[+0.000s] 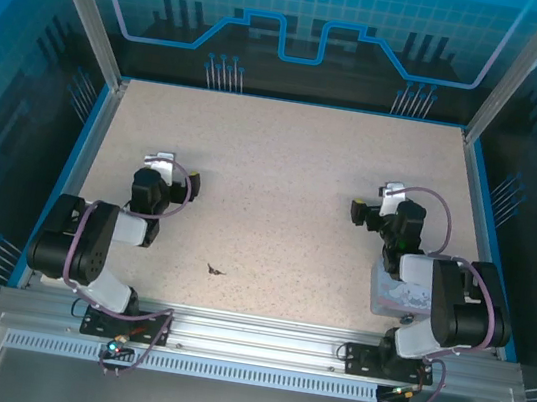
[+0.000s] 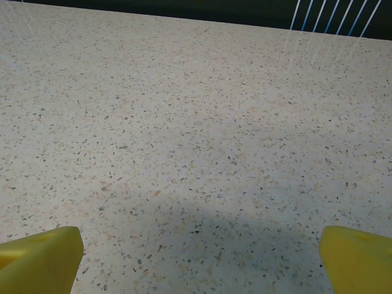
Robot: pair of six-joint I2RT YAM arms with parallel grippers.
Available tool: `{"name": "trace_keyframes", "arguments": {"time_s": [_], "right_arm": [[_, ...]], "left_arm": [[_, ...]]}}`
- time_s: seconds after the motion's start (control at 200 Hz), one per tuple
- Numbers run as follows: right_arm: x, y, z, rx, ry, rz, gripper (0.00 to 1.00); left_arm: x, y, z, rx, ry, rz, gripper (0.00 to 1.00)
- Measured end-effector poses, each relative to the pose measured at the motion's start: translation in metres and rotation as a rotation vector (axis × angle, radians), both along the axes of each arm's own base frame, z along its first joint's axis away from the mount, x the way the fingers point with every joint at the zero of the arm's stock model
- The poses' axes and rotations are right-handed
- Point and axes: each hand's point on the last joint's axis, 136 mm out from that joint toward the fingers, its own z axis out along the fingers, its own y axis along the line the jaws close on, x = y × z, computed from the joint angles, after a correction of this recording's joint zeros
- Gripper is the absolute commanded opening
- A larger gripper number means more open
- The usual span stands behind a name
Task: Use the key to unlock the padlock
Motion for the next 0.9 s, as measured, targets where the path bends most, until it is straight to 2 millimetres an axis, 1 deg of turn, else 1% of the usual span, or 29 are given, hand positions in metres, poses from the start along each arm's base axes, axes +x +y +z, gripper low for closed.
{"name": "trace_keyframes", "arguments": {"time_s": [0.645, 0.77, 0.84, 0.9], "right_arm": [[0.000, 0.000, 0.000, 0.001, 0.000, 0.001, 1.00], [-0.001, -0.004, -0.001, -0.008, 0.030, -0.022, 1.00], [-0.001, -0.009, 0.009, -0.008, 0.047, -0.054, 1.00], [0.002, -0.014, 0.030, 0.017, 0.040, -0.098, 1.00]], "left_arm": [[0.000, 0.000, 0.000, 0.000, 0.000, 0.000, 0.99], [0.000, -0.003, -0.001, -0.006, 0.005, -0.017, 0.99], [0.001, -0.003, -0.001, -0.007, 0.014, -0.018, 0.99], [0.002, -0.002, 0.001, -0.005, 0.024, -0.010, 0.99]]}}
